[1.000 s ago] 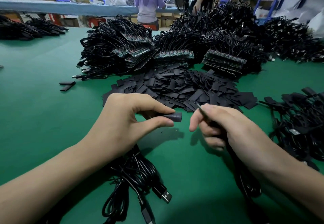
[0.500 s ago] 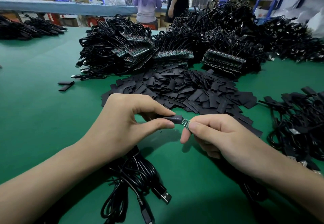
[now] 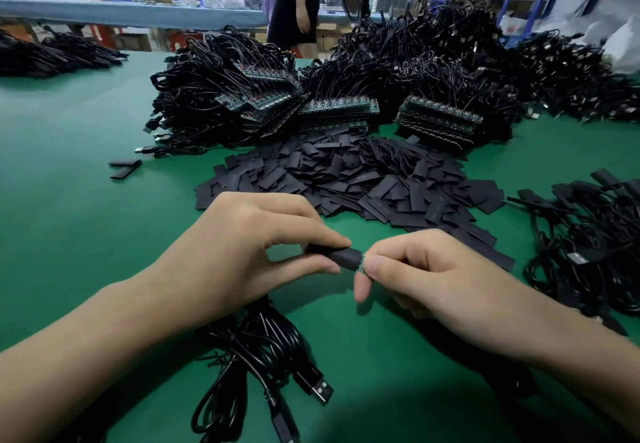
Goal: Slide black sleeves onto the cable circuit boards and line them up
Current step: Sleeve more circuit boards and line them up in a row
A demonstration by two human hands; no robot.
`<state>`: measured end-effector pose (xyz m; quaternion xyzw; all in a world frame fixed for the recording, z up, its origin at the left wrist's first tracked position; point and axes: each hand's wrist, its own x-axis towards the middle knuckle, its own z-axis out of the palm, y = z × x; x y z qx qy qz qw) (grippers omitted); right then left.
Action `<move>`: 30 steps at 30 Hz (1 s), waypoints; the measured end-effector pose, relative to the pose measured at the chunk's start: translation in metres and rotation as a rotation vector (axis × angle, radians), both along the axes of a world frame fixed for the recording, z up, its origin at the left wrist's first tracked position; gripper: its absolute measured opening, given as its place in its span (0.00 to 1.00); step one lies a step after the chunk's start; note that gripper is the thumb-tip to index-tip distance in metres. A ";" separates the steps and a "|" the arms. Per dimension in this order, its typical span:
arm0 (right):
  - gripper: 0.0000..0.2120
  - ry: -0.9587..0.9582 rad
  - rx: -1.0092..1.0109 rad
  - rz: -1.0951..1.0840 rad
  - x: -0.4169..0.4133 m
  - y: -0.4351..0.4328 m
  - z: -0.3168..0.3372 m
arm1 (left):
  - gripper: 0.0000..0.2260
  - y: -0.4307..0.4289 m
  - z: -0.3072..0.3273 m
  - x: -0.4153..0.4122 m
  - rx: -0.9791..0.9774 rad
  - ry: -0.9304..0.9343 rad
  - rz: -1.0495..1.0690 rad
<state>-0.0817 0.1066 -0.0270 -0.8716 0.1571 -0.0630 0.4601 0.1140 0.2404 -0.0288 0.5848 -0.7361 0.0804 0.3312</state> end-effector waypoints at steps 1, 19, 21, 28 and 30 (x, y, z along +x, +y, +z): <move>0.17 0.004 -0.018 0.001 0.000 0.001 0.000 | 0.09 0.000 0.000 -0.001 0.011 0.004 -0.010; 0.14 -0.136 0.223 -0.078 -0.001 -0.013 -0.002 | 0.09 0.001 0.002 -0.005 -0.031 0.190 0.094; 0.13 -0.134 0.216 -0.050 0.000 -0.011 -0.004 | 0.10 0.000 0.002 -0.006 -0.016 0.143 0.070; 0.12 -0.197 0.244 -0.003 0.002 -0.011 -0.007 | 0.10 0.002 0.004 -0.007 -0.078 0.123 0.041; 0.12 -0.208 0.263 0.007 0.002 -0.010 -0.005 | 0.10 0.002 0.005 -0.008 -0.098 0.142 0.031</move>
